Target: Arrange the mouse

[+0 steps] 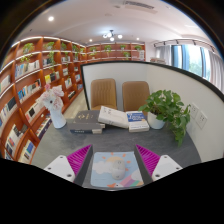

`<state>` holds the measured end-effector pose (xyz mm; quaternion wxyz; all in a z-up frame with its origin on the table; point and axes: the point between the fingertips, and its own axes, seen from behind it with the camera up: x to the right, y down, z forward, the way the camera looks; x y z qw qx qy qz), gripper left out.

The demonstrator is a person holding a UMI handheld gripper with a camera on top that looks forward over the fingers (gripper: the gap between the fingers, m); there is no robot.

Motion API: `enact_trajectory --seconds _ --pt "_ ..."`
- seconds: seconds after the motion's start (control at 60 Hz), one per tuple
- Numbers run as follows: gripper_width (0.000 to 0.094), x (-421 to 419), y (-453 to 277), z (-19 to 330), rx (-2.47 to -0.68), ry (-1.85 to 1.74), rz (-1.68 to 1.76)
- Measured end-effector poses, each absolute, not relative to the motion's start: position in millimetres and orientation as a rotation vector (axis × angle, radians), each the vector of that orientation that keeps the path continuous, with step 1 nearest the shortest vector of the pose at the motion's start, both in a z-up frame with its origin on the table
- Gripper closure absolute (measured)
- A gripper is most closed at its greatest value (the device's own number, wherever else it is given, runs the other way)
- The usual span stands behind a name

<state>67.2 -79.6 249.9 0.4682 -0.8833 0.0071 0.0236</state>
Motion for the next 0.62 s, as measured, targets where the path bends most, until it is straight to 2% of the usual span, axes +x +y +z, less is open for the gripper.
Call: enact_trajectory --seconds 0.617 --pt "0.0098 54.3 -108.9 228.4 -2.218 -0.053 0.032"
